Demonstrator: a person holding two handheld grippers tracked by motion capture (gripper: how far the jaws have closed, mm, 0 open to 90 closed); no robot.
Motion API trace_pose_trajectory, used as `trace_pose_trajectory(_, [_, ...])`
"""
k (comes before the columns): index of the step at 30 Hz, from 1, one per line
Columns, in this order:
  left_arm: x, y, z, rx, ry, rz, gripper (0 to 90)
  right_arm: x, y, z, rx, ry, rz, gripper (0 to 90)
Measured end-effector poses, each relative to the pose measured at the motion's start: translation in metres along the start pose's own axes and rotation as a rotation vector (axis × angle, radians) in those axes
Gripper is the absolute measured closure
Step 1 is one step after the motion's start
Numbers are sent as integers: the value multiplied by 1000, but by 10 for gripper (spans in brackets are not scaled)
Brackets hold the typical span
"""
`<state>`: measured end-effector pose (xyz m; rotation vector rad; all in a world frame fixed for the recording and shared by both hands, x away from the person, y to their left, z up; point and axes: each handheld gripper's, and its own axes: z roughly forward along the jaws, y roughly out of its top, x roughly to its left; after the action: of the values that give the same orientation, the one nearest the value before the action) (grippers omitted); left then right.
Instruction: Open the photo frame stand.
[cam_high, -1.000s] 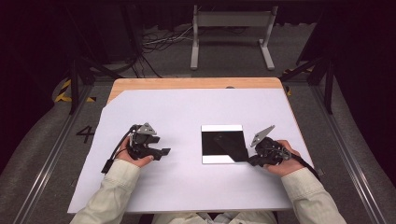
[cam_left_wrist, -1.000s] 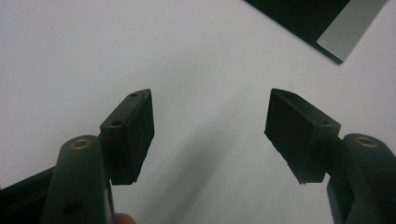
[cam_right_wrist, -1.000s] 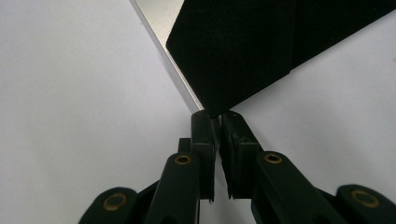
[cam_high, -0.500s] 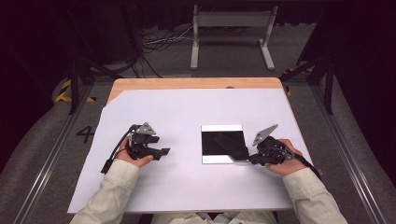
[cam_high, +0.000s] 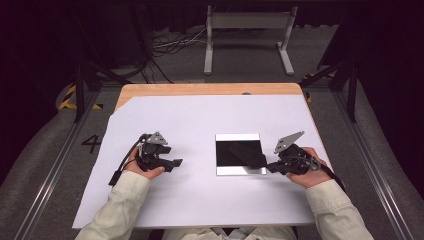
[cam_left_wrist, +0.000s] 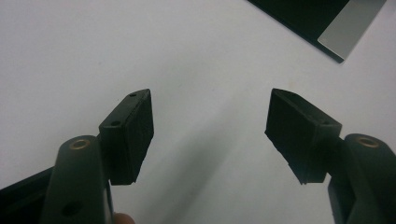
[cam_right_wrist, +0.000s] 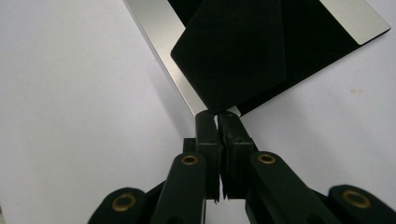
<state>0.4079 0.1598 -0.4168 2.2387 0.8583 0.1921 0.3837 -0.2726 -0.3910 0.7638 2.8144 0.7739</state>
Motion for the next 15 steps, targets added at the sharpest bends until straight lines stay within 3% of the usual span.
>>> trace_pose_trajectory(15, [0, -1, -1, 4, 4, 0, 320, 1, 5, -10, -60, -6, 1, 893])
